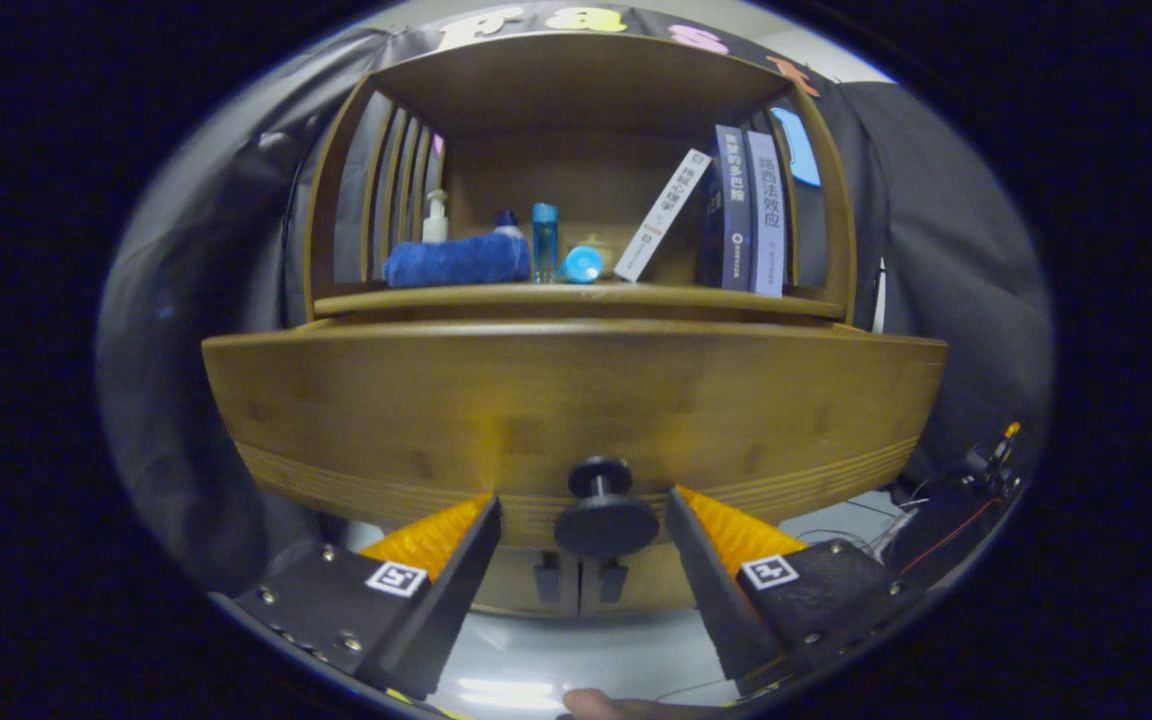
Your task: Pull open the drawer, take out the items inside it, and place them on the countertop above the cabinet.
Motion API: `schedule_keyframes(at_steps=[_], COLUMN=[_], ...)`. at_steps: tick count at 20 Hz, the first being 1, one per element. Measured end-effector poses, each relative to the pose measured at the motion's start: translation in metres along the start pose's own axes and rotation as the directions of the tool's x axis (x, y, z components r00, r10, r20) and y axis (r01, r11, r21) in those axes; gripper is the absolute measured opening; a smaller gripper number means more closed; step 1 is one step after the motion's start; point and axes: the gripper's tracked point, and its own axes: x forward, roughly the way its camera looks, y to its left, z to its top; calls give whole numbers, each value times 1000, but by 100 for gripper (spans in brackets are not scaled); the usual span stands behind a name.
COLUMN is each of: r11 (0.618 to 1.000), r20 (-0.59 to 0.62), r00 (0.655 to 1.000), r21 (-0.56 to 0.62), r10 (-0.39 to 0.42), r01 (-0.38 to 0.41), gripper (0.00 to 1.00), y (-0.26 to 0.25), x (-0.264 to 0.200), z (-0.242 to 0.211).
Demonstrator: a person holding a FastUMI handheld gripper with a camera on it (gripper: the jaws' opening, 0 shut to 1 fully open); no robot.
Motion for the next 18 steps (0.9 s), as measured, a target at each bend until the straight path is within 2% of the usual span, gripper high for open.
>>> schedule_keyframes(at_steps=[2, 7, 11, 13, 18], r11=[999, 999, 984, 978, 986], r20=[-8, -6, 22, 26, 57], r00=[1000, 1000, 997, 996, 997], r21=[44, 27, 164, 191, 155], r10=[12, 20, 70, 80, 55], r01=[-12, -19, -72, -84, -63], gripper=[99, 98, 98, 98, 99], y=[4, 6, 6, 5, 9], x=[4, 33, 47, 64, 101], z=[3, 13, 29, 32, 39])
